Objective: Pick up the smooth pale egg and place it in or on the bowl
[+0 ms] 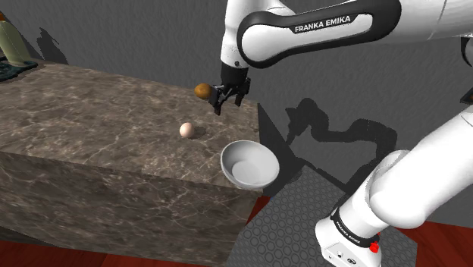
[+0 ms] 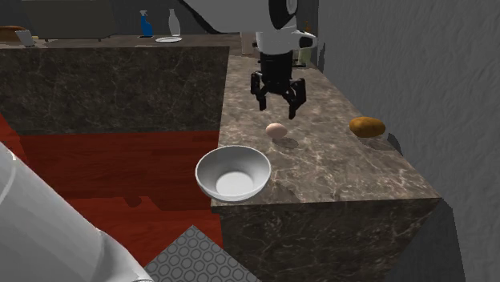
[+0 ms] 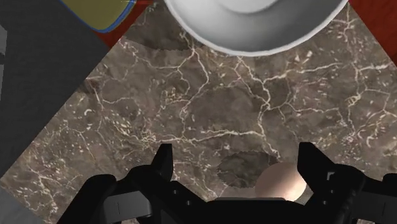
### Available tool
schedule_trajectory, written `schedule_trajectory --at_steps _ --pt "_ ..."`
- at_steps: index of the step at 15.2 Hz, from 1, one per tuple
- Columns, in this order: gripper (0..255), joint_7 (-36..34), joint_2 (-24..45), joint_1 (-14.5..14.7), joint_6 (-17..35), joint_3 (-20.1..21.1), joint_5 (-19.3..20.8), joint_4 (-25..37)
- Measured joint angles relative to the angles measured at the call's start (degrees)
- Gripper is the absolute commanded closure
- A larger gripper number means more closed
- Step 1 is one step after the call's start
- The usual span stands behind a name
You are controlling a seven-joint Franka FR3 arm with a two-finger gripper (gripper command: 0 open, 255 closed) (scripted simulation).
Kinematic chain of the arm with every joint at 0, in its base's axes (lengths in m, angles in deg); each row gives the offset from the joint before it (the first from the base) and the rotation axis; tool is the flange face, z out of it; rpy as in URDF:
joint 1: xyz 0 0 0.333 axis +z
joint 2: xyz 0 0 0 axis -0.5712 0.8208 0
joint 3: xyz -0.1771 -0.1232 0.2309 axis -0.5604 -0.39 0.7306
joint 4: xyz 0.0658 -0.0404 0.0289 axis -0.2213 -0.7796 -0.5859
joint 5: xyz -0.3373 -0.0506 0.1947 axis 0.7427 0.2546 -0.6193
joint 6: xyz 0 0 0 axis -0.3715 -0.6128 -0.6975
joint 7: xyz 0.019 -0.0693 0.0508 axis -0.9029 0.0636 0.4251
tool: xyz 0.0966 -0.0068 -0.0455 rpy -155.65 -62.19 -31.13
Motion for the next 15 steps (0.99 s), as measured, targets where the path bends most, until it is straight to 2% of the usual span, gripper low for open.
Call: schedule_trajectory --at_steps 6,13,15 --pt "0 -8.5 13.9 1.4 1.9 2.2 6.6 9.8" --pt "0 -16.6 31.0 5.7 0.5 1.6 14.0 25.1" --pt "0 -17.4 33.6 6.4 0.6 1.2 14.9 27.1"
